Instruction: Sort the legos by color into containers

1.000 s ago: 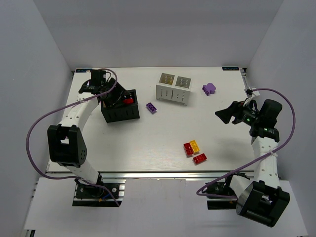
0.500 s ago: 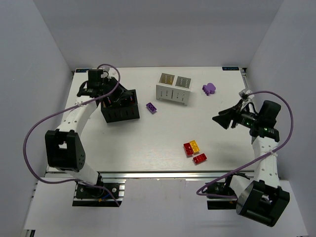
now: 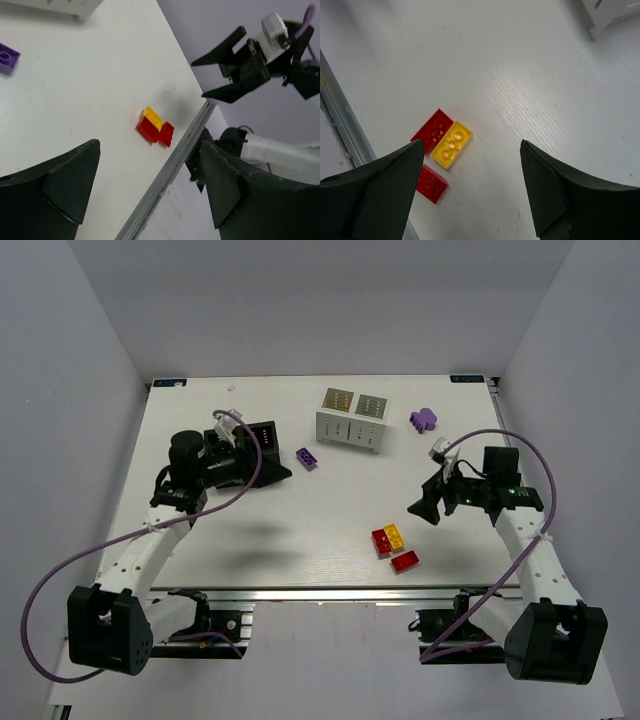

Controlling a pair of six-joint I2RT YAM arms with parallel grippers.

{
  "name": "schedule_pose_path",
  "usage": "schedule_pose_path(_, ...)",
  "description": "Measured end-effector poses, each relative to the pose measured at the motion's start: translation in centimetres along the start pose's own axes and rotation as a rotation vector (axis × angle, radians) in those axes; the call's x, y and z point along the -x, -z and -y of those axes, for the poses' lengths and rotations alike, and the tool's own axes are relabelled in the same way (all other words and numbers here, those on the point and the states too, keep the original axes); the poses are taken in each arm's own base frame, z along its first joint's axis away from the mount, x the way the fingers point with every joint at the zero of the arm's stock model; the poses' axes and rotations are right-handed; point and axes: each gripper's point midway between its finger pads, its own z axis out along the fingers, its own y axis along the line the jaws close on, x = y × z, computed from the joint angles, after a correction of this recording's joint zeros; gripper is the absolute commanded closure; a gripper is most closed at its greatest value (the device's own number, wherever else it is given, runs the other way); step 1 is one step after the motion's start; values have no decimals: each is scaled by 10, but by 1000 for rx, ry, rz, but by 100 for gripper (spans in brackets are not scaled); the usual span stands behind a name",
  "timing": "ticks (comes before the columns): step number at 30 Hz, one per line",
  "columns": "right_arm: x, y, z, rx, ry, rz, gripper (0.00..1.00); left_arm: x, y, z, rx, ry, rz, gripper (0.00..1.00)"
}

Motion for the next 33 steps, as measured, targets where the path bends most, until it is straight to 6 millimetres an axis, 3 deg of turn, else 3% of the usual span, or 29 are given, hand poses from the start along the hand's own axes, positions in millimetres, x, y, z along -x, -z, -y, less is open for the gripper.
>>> schedule_pose_path(5, -34, 0, -8, 31, 129, -165, 14, -25, 6, 2, -24, -50, -26, 8)
schedule_pose_path(13, -89, 11, -40, 234, 496, -310, 16, -30, 17, 12, -37, -184, -10, 8)
schedule_pose_path(33, -152, -3, -67, 471, 635, -451, 18, -40, 23, -3, 32, -230, -13, 7)
